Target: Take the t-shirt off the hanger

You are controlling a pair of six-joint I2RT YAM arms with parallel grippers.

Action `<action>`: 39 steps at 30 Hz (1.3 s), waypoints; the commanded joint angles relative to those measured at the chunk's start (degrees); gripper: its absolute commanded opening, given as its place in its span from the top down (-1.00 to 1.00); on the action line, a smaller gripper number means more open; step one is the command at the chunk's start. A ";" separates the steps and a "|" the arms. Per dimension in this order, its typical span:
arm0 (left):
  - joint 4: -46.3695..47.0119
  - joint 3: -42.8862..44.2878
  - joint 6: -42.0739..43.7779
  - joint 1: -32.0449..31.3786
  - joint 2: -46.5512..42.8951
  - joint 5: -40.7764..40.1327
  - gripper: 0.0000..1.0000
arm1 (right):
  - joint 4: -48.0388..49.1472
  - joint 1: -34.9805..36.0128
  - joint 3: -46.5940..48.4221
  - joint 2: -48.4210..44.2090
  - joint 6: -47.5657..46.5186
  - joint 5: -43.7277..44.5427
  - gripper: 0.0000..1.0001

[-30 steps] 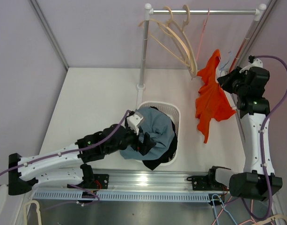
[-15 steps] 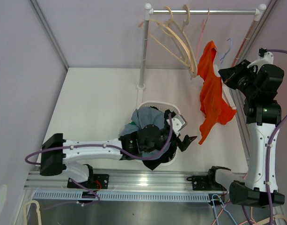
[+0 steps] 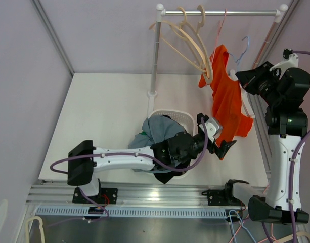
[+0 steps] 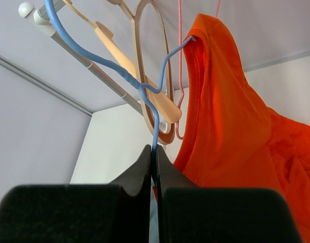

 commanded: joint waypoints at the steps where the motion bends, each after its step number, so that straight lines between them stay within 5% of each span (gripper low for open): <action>1: 1.35 3.79 -0.46 -0.89 3.21 -3.85 -0.99 | 2.55 0.49 3.28 -1.17 1.66 -1.13 1.00; 10: -4.18 14.69 4.81 -2.82 12.79 -12.47 -0.99 | 2.73 0.75 3.72 -1.00 1.92 -1.39 1.00; 11: -4.80 15.65 5.25 -2.91 13.32 -12.99 -0.82 | 2.73 0.75 3.72 -1.00 1.92 -1.39 1.00; 12: -5.76 16.70 5.77 -2.82 14.46 -12.91 -0.39 | 2.64 0.75 3.64 -1.00 1.84 -1.39 1.00; 13: -5.77 17.84 5.95 -2.82 14.91 -13.35 0.13 | 2.64 0.75 3.55 -1.08 1.92 -1.48 1.00; 14: -5.77 18.29 5.43 -2.82 15.17 -14.83 0.98 | 2.64 0.75 3.55 -1.08 1.75 -1.48 1.00; 20: -4.10 16.11 7.70 -3.17 13.77 -17.92 0.99 | 1.94 0.84 3.46 -1.26 1.40 -0.95 1.00; 28: 6.08 11.44 25.18 -8.17 11.92 -24.50 0.99 | 3.25 0.84 0.39 -1.35 0.69 -0.51 1.00; 33: 18.71 3.73 33.62 -12.22 9.74 -23.99 0.99 | 3.08 0.75 -0.23 -0.29 -1.24 0.01 1.00; 39: 22.53 -2.35 34.52 -16.09 3.76 -21.53 0.99 | 3.87 0.75 -1.99 0.76 -2.65 2.38 1.00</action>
